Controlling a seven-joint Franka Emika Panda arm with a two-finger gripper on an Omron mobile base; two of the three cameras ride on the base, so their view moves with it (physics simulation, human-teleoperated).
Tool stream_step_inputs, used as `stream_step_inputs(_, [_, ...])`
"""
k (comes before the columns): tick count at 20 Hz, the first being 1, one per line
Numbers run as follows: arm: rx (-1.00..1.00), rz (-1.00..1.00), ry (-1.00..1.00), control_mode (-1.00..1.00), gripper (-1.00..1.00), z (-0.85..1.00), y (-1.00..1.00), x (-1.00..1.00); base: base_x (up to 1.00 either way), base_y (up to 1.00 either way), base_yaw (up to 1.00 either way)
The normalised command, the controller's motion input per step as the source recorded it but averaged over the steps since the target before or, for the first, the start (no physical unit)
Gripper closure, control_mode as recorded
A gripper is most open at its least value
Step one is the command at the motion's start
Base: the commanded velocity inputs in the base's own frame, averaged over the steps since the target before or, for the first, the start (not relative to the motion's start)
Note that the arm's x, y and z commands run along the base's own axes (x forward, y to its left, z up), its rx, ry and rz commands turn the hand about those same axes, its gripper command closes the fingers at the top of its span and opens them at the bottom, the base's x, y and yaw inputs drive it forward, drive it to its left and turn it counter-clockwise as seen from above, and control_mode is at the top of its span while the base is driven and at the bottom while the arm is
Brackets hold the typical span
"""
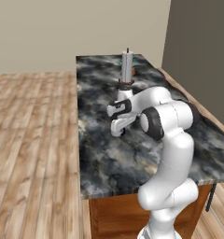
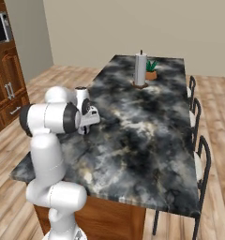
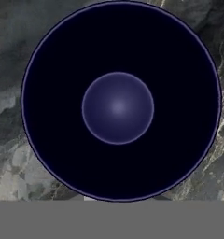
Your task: Clear the mugs and bowl far away from the sink.
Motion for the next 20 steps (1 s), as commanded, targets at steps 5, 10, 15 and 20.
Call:
stream_step_inputs(5, [0.0,0.0,-0.05,-1.0,1.0,-0.49,0.0,0.3,0.0,0.0,0.0])
stream_step_inputs(10, [0.0,0.0,-0.06,-1.0,1.0,-0.49,0.0,0.37,0.0,0.0,0.0])
stream_step_inputs(15, [0.0,0.0,-0.04,-1.0,-1.0,-0.09,0.0,0.1,0.0,0.0,0.0])
stream_step_inputs(20, [0.0,0.0,0.0,-1.0,-1.0,0.2,0.0,-0.09,0.0,0.0,0.0])
